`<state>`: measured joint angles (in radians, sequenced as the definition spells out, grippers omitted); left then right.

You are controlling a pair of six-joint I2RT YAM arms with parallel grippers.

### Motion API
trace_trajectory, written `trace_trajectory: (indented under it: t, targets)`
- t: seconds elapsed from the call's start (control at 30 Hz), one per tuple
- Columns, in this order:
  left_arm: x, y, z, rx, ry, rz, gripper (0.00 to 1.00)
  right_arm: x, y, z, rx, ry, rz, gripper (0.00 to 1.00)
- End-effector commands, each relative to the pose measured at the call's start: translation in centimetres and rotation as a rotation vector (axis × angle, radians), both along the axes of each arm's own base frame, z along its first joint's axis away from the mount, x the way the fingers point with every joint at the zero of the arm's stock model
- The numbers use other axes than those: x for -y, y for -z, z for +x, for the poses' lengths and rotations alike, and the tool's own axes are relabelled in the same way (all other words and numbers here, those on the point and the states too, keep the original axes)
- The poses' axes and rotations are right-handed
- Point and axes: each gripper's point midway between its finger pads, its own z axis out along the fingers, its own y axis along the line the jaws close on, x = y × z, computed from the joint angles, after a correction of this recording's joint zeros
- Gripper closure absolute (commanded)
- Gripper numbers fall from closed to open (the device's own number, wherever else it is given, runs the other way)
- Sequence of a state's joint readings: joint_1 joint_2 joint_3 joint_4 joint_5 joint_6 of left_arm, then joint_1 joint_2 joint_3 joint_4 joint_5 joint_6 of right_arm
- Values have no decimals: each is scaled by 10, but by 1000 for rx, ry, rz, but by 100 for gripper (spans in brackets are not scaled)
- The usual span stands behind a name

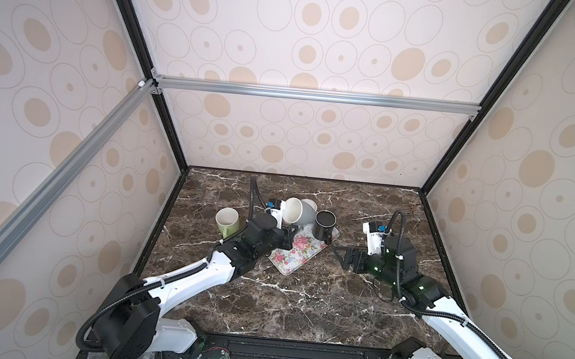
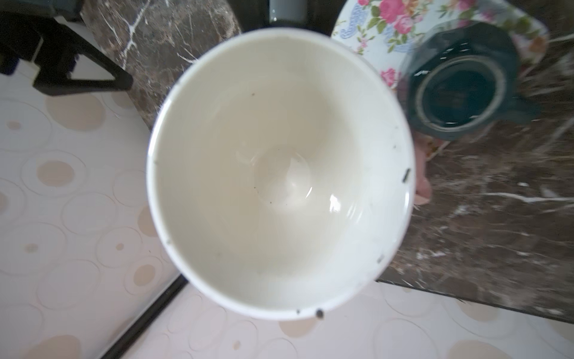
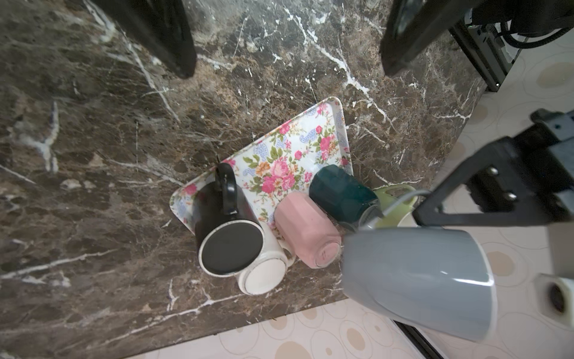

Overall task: Turn the mug right side up
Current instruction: 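Rotate the grey mug upright with the left gripper while the right withdraws, then carry the upright grey mug beside the light green mug and lower it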

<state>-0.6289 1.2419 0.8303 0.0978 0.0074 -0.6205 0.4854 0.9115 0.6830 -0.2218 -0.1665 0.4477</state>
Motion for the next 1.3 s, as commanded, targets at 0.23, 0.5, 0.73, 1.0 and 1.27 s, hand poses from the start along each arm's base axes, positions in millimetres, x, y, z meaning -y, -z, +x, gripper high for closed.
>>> trace_trajectory:
  t: [0.23, 0.5, 0.73, 1.0, 1.27]
  targets:
    - [-135, -83, 4, 49, -361, 147, 100, 15, 10, -6, -9, 49, -31, 3]
    - [-201, -75, 3, -68, -503, 290, 100, 14, 14, -7, -12, 35, -47, 3]
    - [-232, -30, 8, -207, -543, 335, 100, 17, 25, -5, -33, 53, -70, 4]
    - [-261, -5, 14, -275, -574, 347, 100, 15, 29, -4, -42, 48, -65, 4]
    - [-286, 20, 14, -309, -633, 430, 100, 15, 32, -4, -55, 46, -72, 4]
